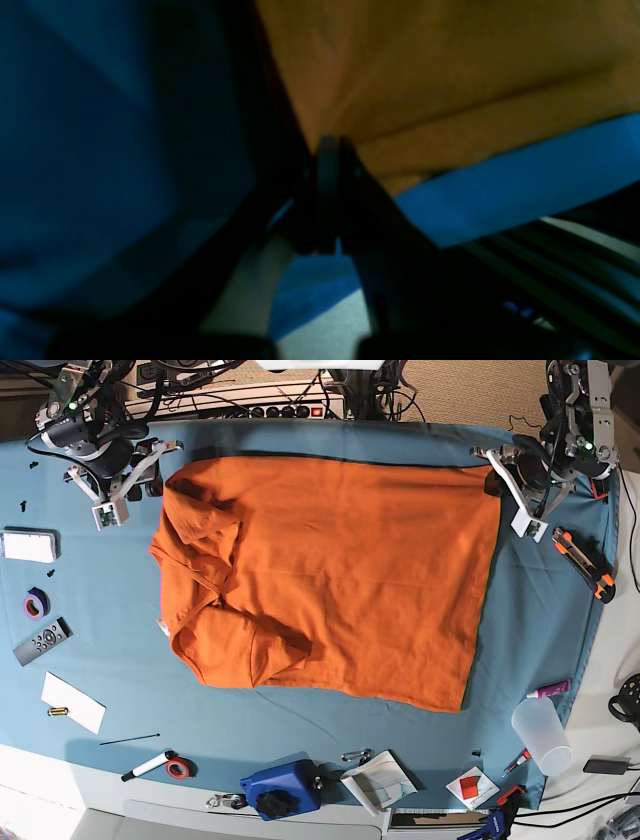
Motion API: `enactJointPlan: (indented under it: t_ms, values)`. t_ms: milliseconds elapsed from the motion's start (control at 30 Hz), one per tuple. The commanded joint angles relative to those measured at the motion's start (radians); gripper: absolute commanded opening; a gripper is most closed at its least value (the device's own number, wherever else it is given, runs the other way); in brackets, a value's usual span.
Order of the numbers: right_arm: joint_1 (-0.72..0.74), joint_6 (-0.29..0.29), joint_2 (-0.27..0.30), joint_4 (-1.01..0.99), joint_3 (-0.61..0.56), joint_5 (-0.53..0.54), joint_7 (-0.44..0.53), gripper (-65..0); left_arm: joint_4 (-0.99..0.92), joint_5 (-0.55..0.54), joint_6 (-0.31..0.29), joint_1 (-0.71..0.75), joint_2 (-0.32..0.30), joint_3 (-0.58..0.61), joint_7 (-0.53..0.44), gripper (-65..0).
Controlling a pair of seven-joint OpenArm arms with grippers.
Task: Layout the t-shirt on the table in an organized manner, then fold the t-shirt properly
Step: 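Release the right gripper and move it to the t-shirt's hem corner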
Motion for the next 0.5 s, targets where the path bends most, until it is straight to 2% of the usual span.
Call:
enactJointPlan:
  t_ms: [0, 100, 267, 300, 400, 467]
  values:
    - [0.003, 0.002, 0.018, 0.016, 0.006, 0.009, 0.049, -44.8, -0.027, 0.080, 0.010, 0.044, 0.000, 0.011, 0.168, -65.0]
    - [0.037, 0.000, 0.038, 0.016, 0.010, 0.006, 0.149, -44.8, -0.027, 0.079, 0.010, 0.046, 0.000, 0.011, 0.169, -65.0]
    - [0.218, -0.037, 0.044, 0.015, 0.011, -0.006, 0.156, -44.8, -0.027, 0.079, 0.010, 0.051, 0.000, 0.011, 0.185, -65.0]
    - [0.251, -0.036, 0.045, 0.014, 0.010, -0.011, 0.155, -44.8, -0.026, 0.079, 0.010, 0.052, 0.000, 0.011, 0.185, -61.2]
    - [0.317, -0.037, 0.053, 0.005, 0.010, -0.017, 0.157, -44.8, -0.025, 0.079, 0.011, 0.052, 0.000, 0.011, 0.188, -44.0]
    - [0.348, -0.037, 0.066, -0.031, 0.008, -0.017, 0.158, -44.8, -0.017, 0.080, 0.011, 0.052, -0.001, 0.011, 0.189, -37.5]
